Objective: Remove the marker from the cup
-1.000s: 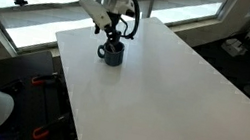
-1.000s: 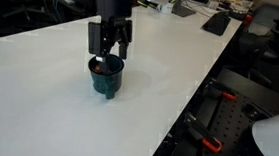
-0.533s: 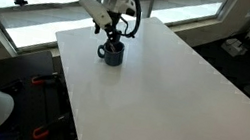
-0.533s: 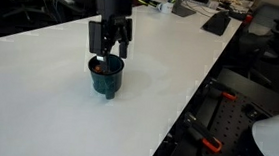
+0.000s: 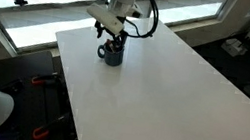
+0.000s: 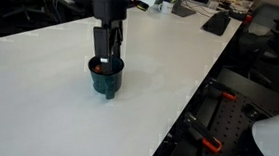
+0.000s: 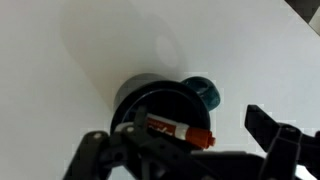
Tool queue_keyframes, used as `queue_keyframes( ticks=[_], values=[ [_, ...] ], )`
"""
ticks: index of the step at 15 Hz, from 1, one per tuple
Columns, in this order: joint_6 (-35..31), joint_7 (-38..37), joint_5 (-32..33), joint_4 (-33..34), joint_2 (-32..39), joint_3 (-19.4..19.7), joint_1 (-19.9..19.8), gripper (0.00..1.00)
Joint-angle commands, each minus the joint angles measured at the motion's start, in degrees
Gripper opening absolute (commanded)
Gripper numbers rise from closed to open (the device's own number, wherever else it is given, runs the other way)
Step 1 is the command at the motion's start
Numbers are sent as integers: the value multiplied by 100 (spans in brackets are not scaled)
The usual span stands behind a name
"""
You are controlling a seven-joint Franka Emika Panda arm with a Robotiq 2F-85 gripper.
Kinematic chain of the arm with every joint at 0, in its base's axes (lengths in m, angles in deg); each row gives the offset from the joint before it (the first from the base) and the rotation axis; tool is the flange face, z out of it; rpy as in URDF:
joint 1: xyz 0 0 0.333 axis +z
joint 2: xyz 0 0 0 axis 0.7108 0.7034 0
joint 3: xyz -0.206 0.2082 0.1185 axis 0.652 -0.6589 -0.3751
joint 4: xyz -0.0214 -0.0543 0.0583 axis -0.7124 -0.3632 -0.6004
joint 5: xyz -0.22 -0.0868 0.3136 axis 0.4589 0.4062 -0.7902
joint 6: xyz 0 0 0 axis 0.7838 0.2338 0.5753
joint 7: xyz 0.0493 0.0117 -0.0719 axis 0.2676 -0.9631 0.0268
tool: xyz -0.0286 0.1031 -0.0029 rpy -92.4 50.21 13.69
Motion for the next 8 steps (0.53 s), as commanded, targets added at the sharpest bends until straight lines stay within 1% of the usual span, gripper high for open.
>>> queue_keyframes(
  ticks=[1, 4, 6, 8],
  values=[
    [83, 701, 241, 532, 174, -58, -71, 100],
    [491, 1104, 822, 922, -22, -49, 30, 100],
    [1007, 1388, 1104, 1172, -250, -90, 82, 100],
    [1664, 1870, 1154, 1400, -478, -147, 112, 100]
  ],
)
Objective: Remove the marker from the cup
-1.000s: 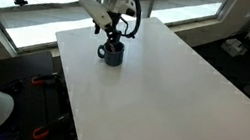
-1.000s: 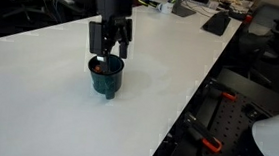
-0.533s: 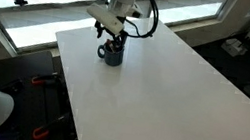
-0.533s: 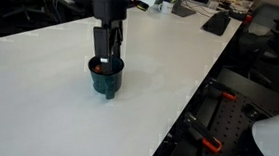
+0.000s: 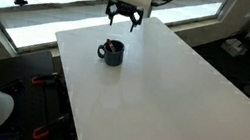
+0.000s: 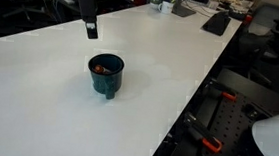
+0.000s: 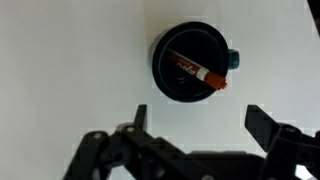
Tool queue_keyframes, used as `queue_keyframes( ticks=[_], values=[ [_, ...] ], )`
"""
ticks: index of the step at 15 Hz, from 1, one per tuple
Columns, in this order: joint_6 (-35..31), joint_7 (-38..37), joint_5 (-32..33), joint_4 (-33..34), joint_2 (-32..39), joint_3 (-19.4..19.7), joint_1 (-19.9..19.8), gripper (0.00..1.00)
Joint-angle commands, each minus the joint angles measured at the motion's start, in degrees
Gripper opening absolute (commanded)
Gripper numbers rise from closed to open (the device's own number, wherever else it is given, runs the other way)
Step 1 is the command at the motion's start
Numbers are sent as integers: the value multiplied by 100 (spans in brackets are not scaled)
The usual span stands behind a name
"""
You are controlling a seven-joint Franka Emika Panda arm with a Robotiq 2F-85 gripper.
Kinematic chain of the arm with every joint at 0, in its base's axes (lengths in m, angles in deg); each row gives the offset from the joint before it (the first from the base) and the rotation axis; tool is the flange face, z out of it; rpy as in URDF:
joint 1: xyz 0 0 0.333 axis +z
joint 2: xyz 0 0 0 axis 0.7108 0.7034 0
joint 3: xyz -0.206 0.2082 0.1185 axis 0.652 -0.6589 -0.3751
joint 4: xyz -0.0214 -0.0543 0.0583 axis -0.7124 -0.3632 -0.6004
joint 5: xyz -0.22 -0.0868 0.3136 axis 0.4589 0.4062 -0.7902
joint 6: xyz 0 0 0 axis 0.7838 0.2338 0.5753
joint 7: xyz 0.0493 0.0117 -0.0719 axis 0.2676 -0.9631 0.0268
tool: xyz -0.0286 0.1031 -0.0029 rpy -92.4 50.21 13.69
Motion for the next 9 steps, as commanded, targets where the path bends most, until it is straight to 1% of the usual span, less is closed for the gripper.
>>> queue_keyframes(
  ticks=[1, 2, 4, 8, 9],
  values=[
    [1143, 899, 32, 361, -535, -80, 73, 100],
    [653, 474, 17, 253, -240, 42, 131, 100],
    [767, 531, 8, 304, -360, 51, 158, 100],
    [736, 530, 9, 288, -198, 70, 138, 100],
    [688, 647, -107, 224, -145, 62, 98, 100]
  ],
)
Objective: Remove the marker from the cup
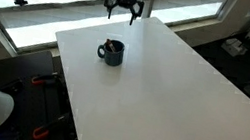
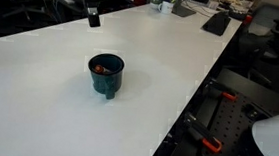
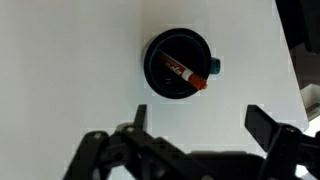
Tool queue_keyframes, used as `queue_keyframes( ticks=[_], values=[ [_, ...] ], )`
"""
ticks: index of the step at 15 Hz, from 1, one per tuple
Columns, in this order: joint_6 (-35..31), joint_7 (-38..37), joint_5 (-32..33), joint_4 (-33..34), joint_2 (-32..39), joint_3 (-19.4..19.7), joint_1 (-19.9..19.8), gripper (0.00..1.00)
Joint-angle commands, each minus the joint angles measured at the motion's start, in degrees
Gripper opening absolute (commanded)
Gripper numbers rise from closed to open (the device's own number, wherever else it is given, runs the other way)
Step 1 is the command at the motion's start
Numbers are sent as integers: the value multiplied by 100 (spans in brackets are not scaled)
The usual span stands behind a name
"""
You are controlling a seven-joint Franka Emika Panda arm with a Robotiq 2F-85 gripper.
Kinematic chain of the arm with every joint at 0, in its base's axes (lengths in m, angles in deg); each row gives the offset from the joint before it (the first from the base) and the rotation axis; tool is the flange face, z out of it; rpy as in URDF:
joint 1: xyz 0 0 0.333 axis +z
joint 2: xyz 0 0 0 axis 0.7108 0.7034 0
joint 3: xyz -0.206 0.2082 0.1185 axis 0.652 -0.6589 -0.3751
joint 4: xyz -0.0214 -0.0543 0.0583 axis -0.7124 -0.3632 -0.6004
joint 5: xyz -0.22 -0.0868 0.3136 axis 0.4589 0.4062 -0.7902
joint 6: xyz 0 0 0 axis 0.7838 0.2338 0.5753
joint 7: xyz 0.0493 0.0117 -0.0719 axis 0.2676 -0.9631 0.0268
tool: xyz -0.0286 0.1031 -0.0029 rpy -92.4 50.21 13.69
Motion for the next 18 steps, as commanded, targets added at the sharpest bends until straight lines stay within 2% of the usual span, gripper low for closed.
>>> queue_keyframes(
  ticks=[1, 5, 13, 18],
  values=[
    [-129, 243, -156, -118, 90, 54, 20, 100],
    [-195, 864, -59, -145, 266, 25, 1, 100],
    [114, 1883, -195, 6, 542, -22, -37, 100],
    [97, 1846, -169, 38, 809, 16, 22, 100]
  ],
)
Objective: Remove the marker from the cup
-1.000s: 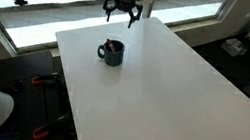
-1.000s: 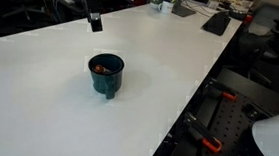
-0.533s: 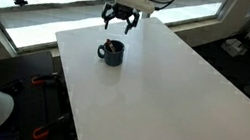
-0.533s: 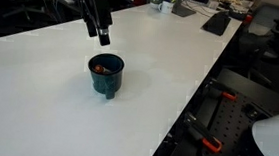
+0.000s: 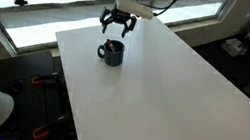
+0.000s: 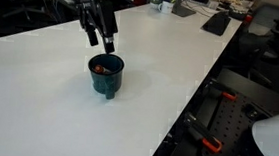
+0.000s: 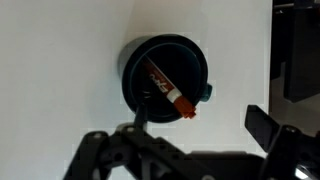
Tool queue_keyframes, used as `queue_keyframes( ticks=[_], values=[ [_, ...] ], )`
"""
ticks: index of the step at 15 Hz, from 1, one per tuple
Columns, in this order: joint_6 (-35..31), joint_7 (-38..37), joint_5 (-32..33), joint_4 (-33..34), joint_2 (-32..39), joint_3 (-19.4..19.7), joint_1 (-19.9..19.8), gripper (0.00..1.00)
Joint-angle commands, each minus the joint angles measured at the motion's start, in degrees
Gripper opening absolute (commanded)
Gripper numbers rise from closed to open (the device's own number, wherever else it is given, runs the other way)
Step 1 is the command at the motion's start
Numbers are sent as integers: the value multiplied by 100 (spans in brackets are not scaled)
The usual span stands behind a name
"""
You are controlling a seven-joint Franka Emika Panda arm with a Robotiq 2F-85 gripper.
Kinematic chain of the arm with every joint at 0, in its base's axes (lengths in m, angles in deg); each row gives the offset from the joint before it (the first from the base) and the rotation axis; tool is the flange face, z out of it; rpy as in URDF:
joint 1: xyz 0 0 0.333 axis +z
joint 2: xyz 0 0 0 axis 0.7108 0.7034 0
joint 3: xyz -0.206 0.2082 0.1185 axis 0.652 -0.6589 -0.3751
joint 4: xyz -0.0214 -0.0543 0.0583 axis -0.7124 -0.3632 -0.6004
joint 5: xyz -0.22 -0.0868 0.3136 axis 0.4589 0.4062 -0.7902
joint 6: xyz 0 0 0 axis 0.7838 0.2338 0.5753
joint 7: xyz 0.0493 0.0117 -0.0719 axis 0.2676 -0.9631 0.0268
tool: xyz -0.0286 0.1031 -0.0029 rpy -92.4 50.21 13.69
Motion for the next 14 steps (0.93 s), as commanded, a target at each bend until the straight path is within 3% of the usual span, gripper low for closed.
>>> queue_keyframes(
  ticks=[1, 4, 8, 14],
  values=[
    [16, -73, -43, 94, 216, 14, 44, 100],
    [-230, -52, -58, 87, 370, -17, 37, 100],
    [-1622, -7, 355, -180, 256, -35, 154, 100],
    [-1463, -31, 315, -20, 422, -64, 77, 100]
  ],
)
